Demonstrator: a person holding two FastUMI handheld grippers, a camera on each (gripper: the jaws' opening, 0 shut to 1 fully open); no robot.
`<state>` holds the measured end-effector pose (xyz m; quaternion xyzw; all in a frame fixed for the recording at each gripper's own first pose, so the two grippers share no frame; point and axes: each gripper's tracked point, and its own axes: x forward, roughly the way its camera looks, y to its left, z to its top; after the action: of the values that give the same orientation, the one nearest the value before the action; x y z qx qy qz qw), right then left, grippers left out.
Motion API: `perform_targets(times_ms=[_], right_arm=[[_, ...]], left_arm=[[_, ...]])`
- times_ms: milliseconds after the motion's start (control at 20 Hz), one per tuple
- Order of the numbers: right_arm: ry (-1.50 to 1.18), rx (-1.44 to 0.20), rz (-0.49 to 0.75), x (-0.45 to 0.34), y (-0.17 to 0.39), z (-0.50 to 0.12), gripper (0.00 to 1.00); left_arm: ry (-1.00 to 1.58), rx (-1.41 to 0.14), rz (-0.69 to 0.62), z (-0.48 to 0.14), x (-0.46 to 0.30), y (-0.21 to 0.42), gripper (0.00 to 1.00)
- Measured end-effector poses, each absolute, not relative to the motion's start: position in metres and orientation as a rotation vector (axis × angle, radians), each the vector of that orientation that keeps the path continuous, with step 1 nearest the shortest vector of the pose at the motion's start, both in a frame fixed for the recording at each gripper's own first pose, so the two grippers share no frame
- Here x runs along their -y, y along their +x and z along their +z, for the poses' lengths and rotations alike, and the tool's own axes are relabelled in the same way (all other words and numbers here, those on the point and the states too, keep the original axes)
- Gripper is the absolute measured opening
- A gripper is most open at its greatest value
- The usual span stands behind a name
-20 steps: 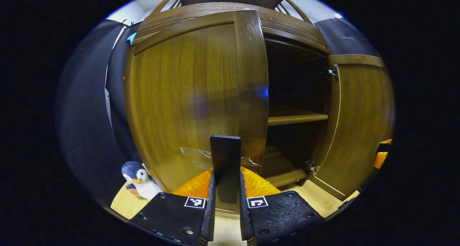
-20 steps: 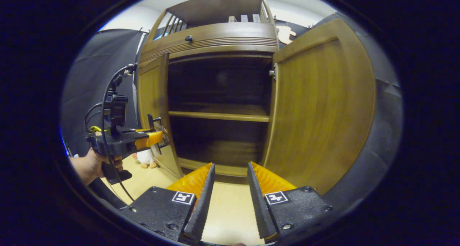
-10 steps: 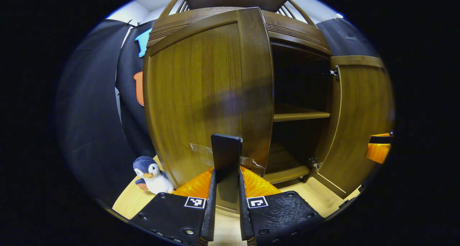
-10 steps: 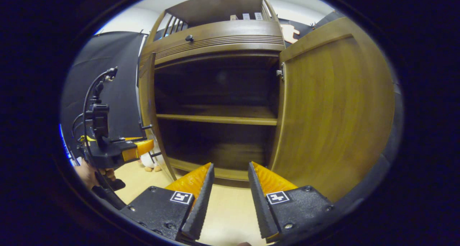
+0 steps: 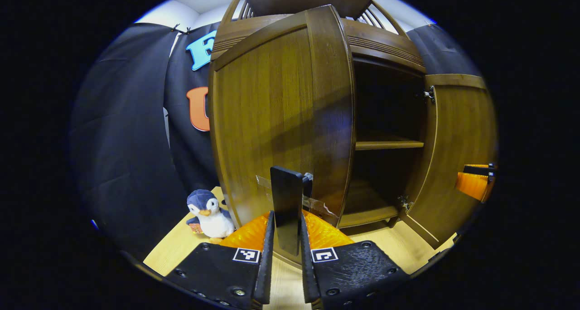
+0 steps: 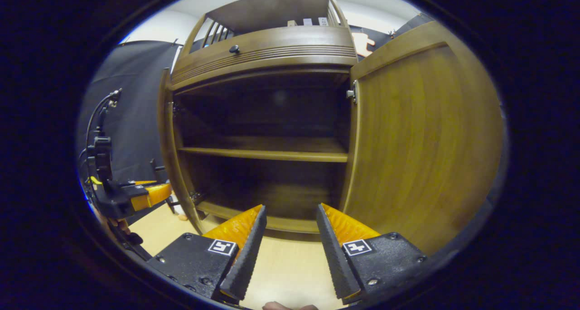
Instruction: Open the right door of the double-door shoe cabinet with the right hand, and open the left door with the left hand.
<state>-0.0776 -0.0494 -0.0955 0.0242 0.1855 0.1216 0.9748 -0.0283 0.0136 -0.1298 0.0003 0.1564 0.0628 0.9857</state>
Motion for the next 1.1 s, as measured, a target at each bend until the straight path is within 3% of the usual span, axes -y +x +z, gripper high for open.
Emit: perform_targets(times_ms=[350,950,1000,1050,1100], right_arm=[[0.041,-0.358,0.234,0.044,-0.069,-0.096,0.80],[0.037,-0.362,0.283,0.017,-0.059,-0.098,0.80],[0.036,-0.360,0.285,0.015,-0.058,-0.097,0.77],[0.034,-0.358,0.289,0.013,-0.057,-0.097,0.80],[0.030,-0.357,0.289,0.011,-0.057,-0.096,0.80]], left_arm=[[-0.001,-0.318,0.173,-0.128,-0.036,-0.047,0.27],[0.004,-0.338,0.311,-0.127,-0.093,-0.089,0.27],[0.017,-0.343,0.322,-0.129,-0.099,-0.092,0.34],[0.037,-0.344,0.336,-0.128,-0.106,-0.094,0.26],[0.040,-0.344,0.338,-0.128,-0.110,-0.097,0.34]])
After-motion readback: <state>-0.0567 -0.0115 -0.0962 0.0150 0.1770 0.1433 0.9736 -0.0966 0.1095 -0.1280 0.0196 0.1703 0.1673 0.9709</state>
